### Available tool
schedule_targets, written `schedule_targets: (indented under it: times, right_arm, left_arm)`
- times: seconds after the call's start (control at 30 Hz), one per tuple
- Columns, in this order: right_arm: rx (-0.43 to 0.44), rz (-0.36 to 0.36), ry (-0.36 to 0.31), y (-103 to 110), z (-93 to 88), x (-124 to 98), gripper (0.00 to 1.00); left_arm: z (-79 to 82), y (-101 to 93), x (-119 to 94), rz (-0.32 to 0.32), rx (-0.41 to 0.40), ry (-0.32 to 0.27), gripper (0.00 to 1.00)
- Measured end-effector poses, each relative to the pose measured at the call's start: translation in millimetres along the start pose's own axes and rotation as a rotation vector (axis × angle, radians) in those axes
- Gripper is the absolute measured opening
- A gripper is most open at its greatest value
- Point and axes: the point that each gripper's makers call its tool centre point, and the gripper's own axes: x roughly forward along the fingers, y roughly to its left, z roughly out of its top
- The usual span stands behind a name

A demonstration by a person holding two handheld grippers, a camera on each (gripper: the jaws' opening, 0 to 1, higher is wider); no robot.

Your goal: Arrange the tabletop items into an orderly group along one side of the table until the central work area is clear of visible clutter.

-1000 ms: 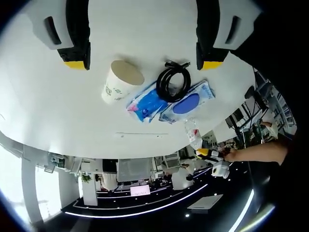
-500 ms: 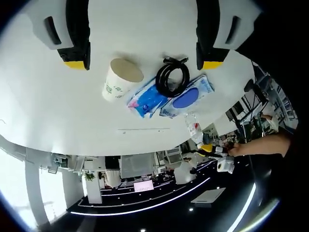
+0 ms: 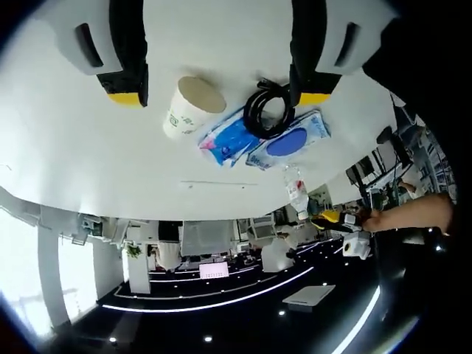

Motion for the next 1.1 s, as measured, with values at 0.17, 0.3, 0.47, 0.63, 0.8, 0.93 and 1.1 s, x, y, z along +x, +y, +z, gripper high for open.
schedule_targets:
  times: [0.17,0.3,0.47,0.63,0.8,0.93,1.1]
  right_arm:
    - [-0.029,0.003,-0.003,-3,1.7,1,0.69]
    - [-0.067,0.003,-0.003,-6,2.2,3,0.63]
    - [-0.125,-0.006,0.012,-9,0.8,11,0.56]
    - [-0.222,0.000,0.059,-7,-6.7,18,0.52]
    - [-0.227,-0.006,0.061,-9,-6.9,24,0.45]
    - [-0.251,-0.027,0.068,-16,-9.2,29,0.39]
    - [-0.342,-0.045,0.113,-24,-19.7,37,0.33]
  left_arm:
    - [-1.2,-13.2,-9,0.029,-0.043,-0.052,0.55]
    - [-1.8,-18.1,-24,0.103,-0.071,-0.090,0.56]
    - [-4.2,-33.7,-46,0.170,-0.112,-0.155,0.58]
    - [-16.0,-48.4,-58,0.209,-0.157,-0.169,0.59]
    - [-28.0,-66.8,-67,0.235,-0.160,-0.156,0.63]
    - [-35.0,-81.4,-71,0.258,-0.168,-0.146,0.67]
    - [-40.8,-100.8,-70,0.268,-0.199,-0.124,0.74]
